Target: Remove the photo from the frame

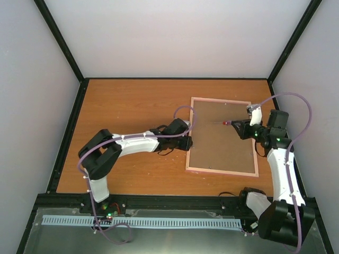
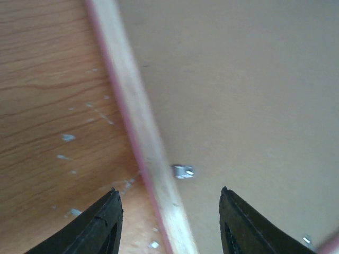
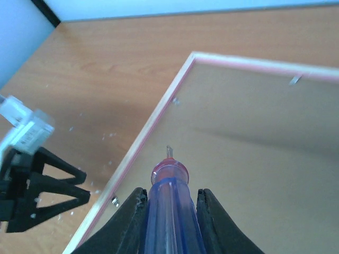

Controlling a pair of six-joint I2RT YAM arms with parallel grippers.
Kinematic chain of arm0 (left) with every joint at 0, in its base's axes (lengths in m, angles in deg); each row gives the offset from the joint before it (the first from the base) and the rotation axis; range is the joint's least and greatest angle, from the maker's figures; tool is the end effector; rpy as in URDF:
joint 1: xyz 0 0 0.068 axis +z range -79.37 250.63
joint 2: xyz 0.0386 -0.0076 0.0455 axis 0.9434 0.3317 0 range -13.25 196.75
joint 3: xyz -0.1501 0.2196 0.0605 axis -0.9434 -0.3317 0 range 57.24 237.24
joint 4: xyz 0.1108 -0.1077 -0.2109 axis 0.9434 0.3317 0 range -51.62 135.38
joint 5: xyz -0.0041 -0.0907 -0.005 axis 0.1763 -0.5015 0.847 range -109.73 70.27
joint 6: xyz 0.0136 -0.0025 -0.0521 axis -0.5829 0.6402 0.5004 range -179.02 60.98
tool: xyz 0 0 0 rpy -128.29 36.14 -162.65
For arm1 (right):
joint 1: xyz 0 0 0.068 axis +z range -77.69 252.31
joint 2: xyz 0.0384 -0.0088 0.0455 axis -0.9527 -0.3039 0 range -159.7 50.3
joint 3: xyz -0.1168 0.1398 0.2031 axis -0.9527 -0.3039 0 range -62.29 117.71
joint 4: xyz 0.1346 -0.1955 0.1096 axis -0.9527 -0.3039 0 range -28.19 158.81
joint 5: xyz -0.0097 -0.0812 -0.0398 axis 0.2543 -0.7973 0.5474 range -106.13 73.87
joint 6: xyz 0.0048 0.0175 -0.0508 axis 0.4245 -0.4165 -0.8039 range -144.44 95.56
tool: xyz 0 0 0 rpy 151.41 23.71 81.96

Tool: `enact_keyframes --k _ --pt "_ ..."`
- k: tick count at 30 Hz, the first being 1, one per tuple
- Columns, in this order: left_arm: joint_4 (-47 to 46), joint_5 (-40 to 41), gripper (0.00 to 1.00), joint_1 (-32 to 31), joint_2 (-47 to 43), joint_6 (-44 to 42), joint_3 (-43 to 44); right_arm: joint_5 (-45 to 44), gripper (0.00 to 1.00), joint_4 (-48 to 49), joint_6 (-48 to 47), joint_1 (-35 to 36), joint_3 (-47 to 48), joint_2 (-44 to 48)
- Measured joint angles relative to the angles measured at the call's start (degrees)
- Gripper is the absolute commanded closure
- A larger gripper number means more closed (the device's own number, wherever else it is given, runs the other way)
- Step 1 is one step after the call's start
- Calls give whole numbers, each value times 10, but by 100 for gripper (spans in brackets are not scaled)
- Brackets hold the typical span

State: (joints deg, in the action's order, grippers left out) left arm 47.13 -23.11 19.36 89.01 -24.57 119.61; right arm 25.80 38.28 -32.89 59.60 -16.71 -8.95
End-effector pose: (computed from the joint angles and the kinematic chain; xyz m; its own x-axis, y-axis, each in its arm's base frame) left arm 0.2329 -0.2938 0.1782 -0.8416 0.1467 -0.5198 0.3965 0.8212 -0.4103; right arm 0.2094 -0.0228 0.2707 -0.6280 0.0296 -0.7777 -0.4003 0.8447 0.3554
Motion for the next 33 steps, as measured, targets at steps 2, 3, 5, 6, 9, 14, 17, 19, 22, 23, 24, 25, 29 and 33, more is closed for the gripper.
enact_keyframes --k 2,3,5,6,9,14,17,19,22,23,24,25,29,33 --pt "19 25 49 -1 27 15 23 -9 97 24 9 -3 0 22" --pt "27 39 49 -1 40 21 34 -9 97 31 10 -3 0 27" --pt "53 66 50 1 72 27 70 -8 97 41 12 -3 0 32" --pt "63 76 50 3 92 28 93 -7 97 43 13 -3 0 31" --pt "89 97 54 10 151 30 159 -2 97 44 13 -3 -4 24" --pt "114 106 63 28 205 30 231 10 97 42 12 -3 -7 15" --pt "120 101 66 37 218 25 250 14 97 42 12 -3 -7 15" --pt "121 94 66 42 223 23 257 16 97 42 12 -3 -7 15" --pt "120 79 72 48 224 21 258 20 97 42 12 -3 -7 15" --pt "120 74 75 50 224 20 258 21 97 42 12 -3 -7 15" --pt "119 72 78 50 224 19 258 22 97 42 12 -3 -7 15" --pt "118 70 81 51 224 18 258 23 97 42 12 -3 -7 15" --pt "112 77 87 53 220 20 249 25 97 41 9 -3 -7 14" --pt "86 86 92 65 183 19 187 29 97 39 5 -3 -7 14"
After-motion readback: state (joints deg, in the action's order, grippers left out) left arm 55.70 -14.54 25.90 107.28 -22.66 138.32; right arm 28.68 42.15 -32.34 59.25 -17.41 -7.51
